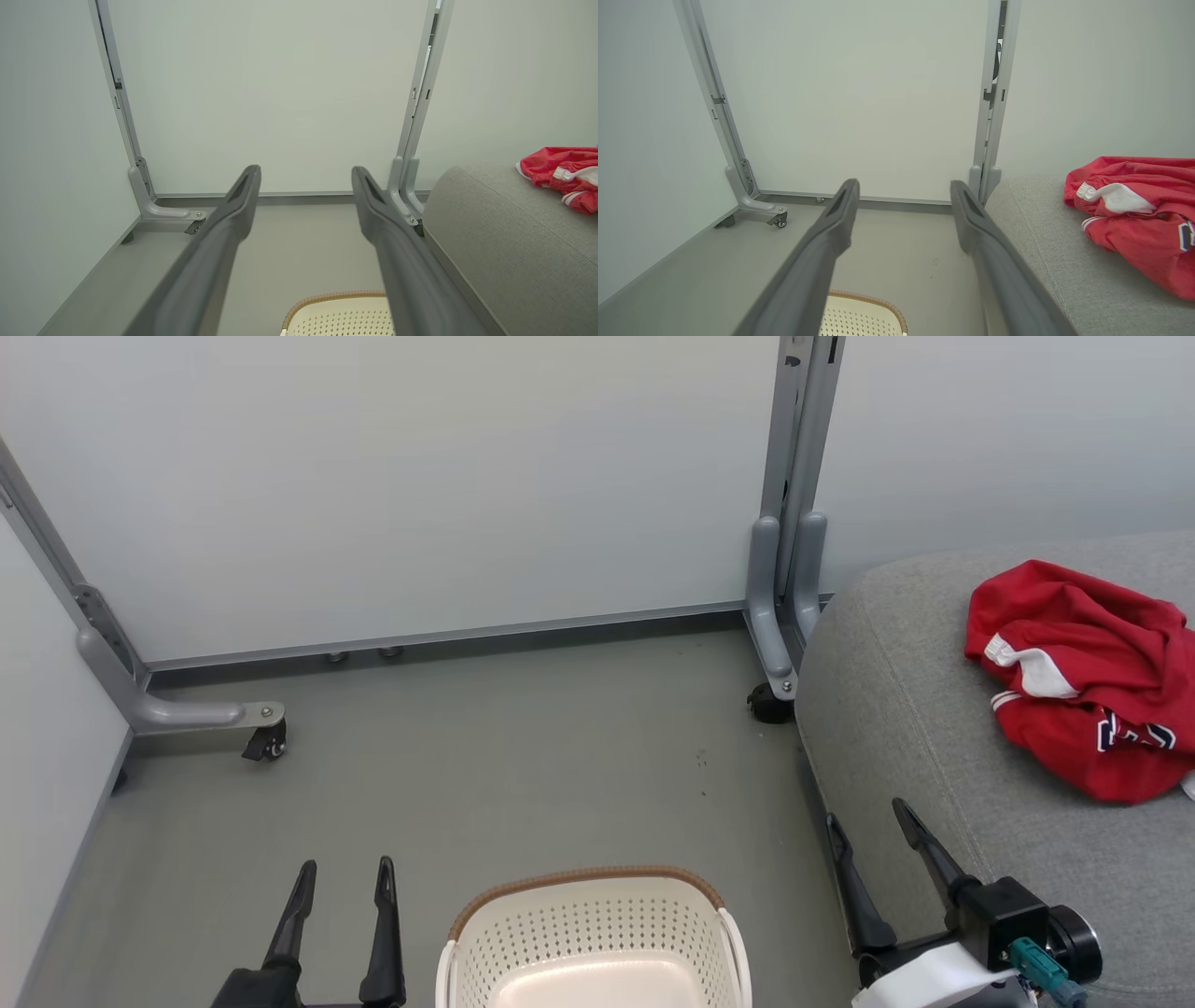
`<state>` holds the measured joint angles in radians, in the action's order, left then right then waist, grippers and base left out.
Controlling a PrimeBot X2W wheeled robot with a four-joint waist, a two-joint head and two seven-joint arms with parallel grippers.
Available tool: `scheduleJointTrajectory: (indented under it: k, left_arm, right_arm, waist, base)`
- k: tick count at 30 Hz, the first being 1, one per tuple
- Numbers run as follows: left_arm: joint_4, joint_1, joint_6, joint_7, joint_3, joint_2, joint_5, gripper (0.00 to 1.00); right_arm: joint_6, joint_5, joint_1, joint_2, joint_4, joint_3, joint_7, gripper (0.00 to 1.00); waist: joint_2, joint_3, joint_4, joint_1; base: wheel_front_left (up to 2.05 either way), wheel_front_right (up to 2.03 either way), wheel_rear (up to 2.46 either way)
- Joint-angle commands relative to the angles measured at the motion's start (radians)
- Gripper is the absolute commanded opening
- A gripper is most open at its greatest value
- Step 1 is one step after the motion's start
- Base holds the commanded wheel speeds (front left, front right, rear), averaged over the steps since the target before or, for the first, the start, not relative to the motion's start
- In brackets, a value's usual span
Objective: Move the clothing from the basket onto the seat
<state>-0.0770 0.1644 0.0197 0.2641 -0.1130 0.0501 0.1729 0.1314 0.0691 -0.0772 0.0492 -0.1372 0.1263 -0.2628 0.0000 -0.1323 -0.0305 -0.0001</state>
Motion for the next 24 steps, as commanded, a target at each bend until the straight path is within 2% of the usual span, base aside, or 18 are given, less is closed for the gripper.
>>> scheduleJointTrajectory:
  k: [1, 5, 24]
  left_arm:
    - [-0.003, 0.0, -0.002, 0.0, -0.001, 0.0, 0.001, 0.0]
    - [-0.036, 0.002, -0.001, -0.004, -0.001, -0.001, 0.019, 0.0]
    - [-0.068, -0.069, 0.027, -0.092, 0.051, 0.003, 0.37, 0.0]
  right_arm:
    - [0.0, 0.0, -0.001, 0.0, -0.003, 0.0, 0.0, 0.0]
    - [0.0, 0.017, -0.016, -0.002, -0.028, 0.001, 0.003, 0.0]
    - [0.0, 0.413, 0.036, 0.019, -0.046, -0.034, 0.074, 0.0]
  waist:
    - [0.0, 0.0, 0.0, 0.0001]
    - [0.0, 0.0, 0.0, 0.0001]
    - [0.0, 0.021, 0.005, 0.0001]
  base:
    - [0.0, 0.0, 0.0]
    - [0.0, 0.0, 0.0]
    - [0.0, 0.0, 0.0]
